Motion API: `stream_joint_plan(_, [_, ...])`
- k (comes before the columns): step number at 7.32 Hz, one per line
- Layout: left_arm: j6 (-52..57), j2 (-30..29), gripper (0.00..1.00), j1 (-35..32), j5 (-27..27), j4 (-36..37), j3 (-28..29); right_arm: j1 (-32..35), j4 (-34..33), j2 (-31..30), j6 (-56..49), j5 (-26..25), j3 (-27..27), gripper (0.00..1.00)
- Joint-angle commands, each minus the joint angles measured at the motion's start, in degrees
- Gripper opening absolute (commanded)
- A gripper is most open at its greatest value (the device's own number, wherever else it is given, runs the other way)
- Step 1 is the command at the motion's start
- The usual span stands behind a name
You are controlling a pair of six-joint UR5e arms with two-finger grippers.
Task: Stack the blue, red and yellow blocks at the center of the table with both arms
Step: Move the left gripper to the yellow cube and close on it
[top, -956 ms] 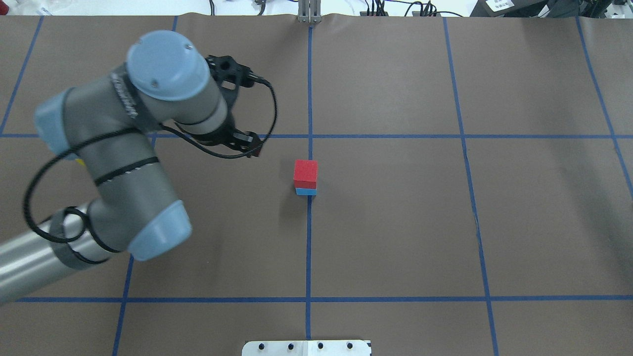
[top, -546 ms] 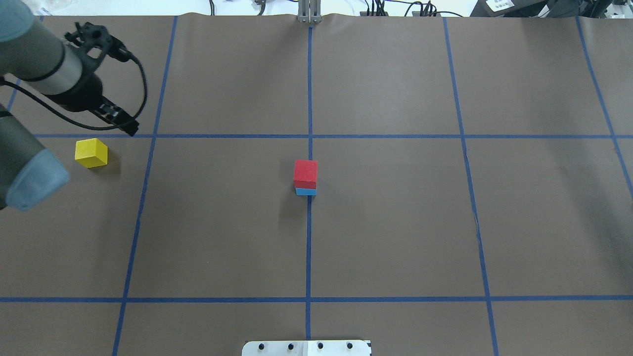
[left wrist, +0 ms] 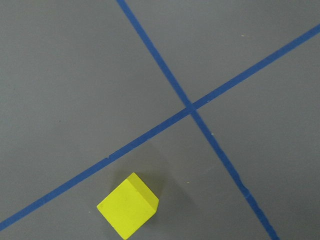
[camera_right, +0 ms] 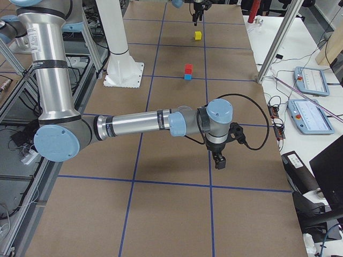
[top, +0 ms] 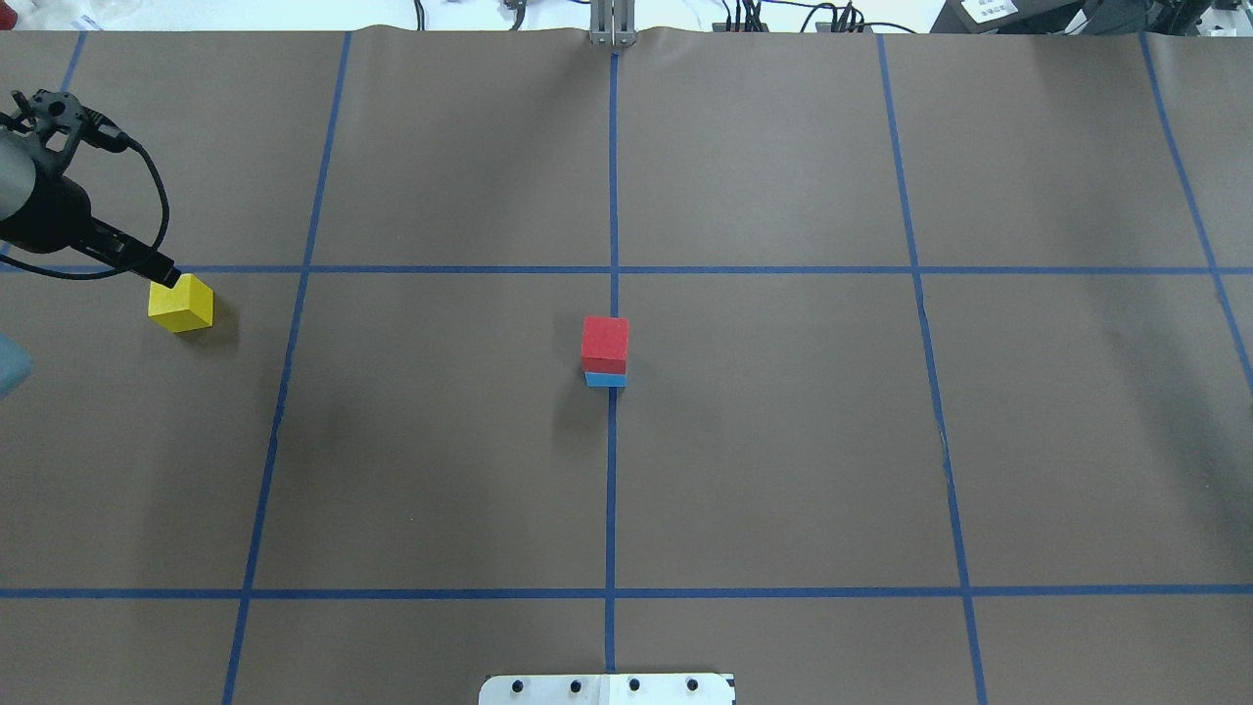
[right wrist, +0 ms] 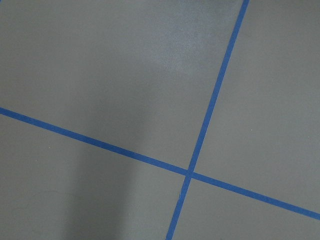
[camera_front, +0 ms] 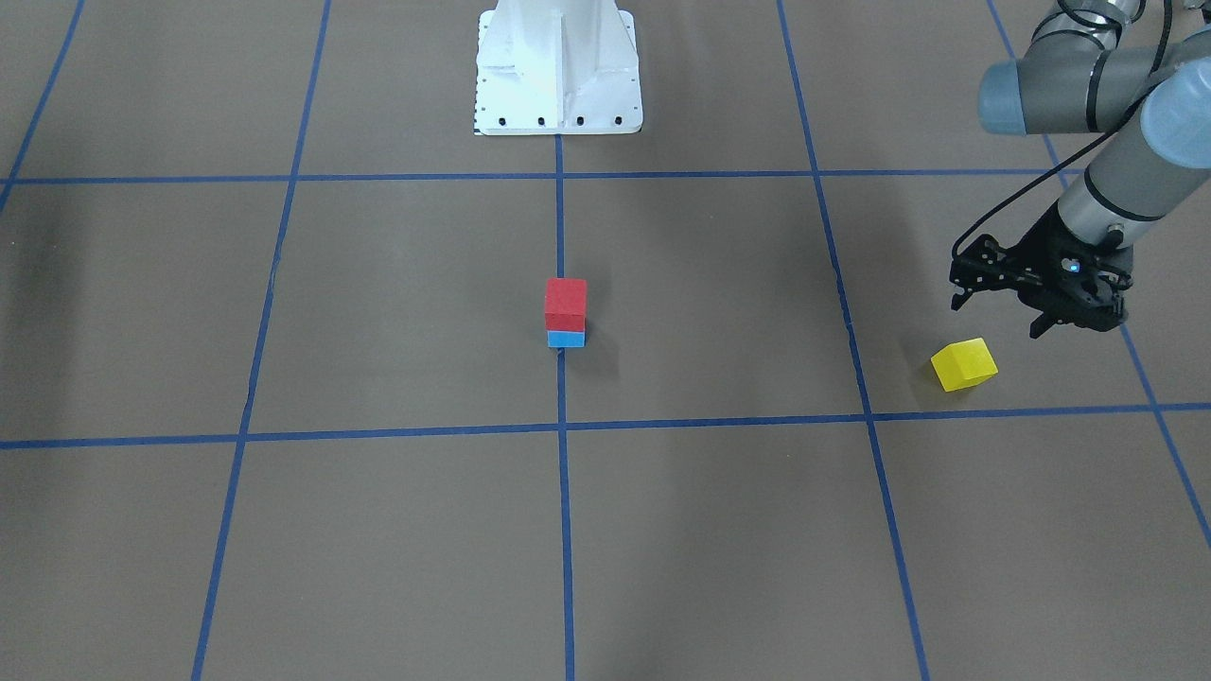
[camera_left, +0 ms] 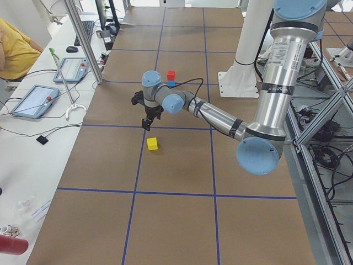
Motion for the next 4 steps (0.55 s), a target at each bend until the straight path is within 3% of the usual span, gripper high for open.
stream_joint_plan(1, [-16.3, 1.4, 1.0, 0.3, 1.9, -8.3, 3.4, 0.0, 0.0, 0.1, 0.0, -0.1, 0.0, 1.0])
stream_joint_plan(4, [-24.6, 2.1, 1.0, 5.9, 11.4, -8.4, 3.4, 0.0, 0.4, 0.3, 0.0, -0.4, 0.0, 1.0])
